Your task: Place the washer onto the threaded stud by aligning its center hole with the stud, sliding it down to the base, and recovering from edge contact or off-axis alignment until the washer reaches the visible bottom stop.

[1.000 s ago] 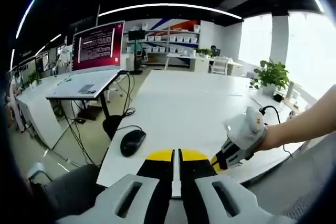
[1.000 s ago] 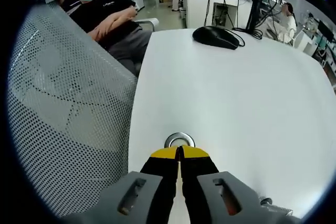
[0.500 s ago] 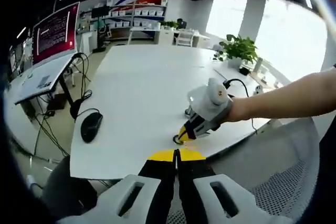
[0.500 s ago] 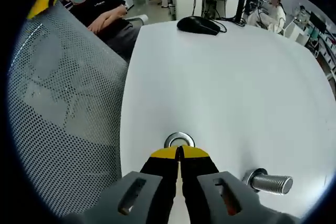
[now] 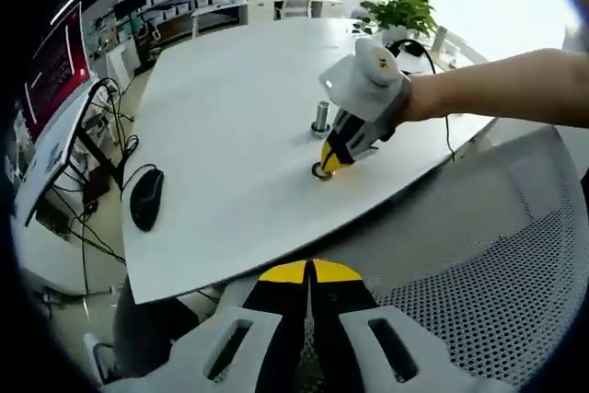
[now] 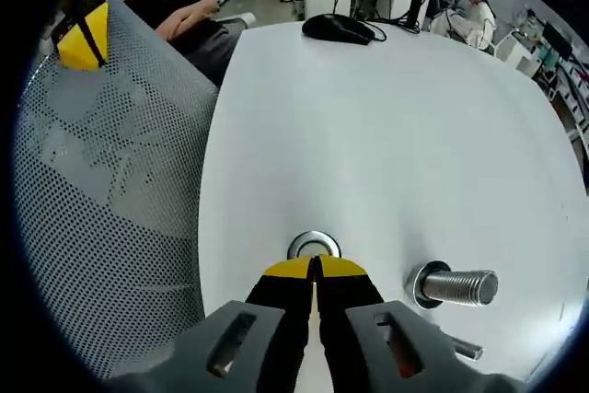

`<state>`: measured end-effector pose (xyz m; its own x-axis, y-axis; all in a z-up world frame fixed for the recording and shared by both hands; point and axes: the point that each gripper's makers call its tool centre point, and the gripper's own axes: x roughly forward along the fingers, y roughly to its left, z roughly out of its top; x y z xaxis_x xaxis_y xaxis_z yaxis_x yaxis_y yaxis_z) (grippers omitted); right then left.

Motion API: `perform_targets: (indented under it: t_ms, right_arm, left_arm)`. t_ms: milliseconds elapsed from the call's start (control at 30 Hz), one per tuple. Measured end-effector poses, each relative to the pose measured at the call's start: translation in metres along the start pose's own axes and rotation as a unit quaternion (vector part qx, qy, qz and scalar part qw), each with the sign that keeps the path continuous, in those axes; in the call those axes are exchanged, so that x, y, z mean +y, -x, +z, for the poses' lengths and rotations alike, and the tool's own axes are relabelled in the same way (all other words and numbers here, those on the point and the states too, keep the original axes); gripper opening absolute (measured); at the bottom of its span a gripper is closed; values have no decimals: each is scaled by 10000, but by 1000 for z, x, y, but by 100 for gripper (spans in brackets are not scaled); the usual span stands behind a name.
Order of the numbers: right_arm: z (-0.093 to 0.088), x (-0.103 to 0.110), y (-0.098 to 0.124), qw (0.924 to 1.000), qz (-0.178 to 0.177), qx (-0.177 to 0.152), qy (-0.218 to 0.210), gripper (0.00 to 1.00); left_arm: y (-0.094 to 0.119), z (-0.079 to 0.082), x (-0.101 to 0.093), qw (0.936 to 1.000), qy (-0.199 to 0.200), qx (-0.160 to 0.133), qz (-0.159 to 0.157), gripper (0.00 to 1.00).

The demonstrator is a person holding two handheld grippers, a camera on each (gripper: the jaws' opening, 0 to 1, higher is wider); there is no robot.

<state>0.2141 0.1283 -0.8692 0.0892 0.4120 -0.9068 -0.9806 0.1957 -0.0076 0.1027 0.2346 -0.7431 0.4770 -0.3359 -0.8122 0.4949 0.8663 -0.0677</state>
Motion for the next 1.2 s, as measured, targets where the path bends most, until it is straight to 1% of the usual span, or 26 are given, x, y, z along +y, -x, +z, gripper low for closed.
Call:
perform_targets:
  t_ms: [33, 133, 233, 300, 367, 500, 600, 667, 700, 733, 833, 900, 1000, 1100, 1167, 1200]
  right_arm:
    - [-2, -1, 1, 10000, -27, 46, -1, 4]
    - [-8, -6, 3, 9998, -45, 170, 53, 4]
    - [-13, -10, 6, 9996, -70, 252, 59, 4]
    - [-16, -13, 7, 9995, -39, 289, -74, 4]
    - [-18, -15, 7, 9993, -4, 363, -126, 4]
    - [-28, -15, 13, 9964, 7, 824, 191, 4]
    - [-28, -15, 11, 9953, -39, 914, 322, 4]
    - [-29, -16, 12, 9914, -42, 1096, 710, 4]
    - [-29, -15, 12, 9878, -52, 1213, 976, 4]
    - [-30, -15, 11, 9864, -70, 1257, 1060, 4]
    - [-30, -14, 10, 9808, -207, 1493, 1239, 4]
    - [-31, -14, 11, 9745, -203, 1732, 1414, 4]
    - [-31, -14, 10, 9691, -129, 1934, 1524, 5]
    - [-31, -14, 10, 9669, -68, 2032, 1543, 4]
    - [-32, -15, 10, 9660, -35, 2041, 1589, 4]
    - [-32, -15, 10, 9636, 34, 2027, 1744, 4]
  left_arm:
    - [1, 2, -1, 9999, 85, -55, -50, 0]
    - [-2, -6, 2, 9998, 26, 172, 43, 0]
    - [-1, -4, 5, 9999, -16, 105, 112, 0]
    - [-2, -6, 5, 9997, -51, 181, 133, 0]
    - [-2, -5, 7, 9997, -68, 158, 187, 0]
    - [-1, -2, 9, 9997, -87, 72, 230, 0]
    - [-1, -2, 11, 9994, -165, 60, 286, 0]
    - [-1, -2, 12, 9992, -217, 60, 321, 0]
    - [-2, -3, 12, 9992, -232, 80, 319, 0]
    - [-2, -4, 12, 9991, -248, 119, 331, 0]
    - [-2, -5, 13, 9989, -264, 147, 359, 0]
    - [-2, -5, 13, 9989, -264, 128, 364, 0]
    - [-2, -4, 14, 9989, -271, 115, 376, 0]
    - [-1, -3, 14, 9989, -258, 90, 382, 0]
    - [-1, -3, 14, 9989, -268, 82, 382, 0]
    - [-1, -3, 14, 9989, -270, 80, 384, 0]
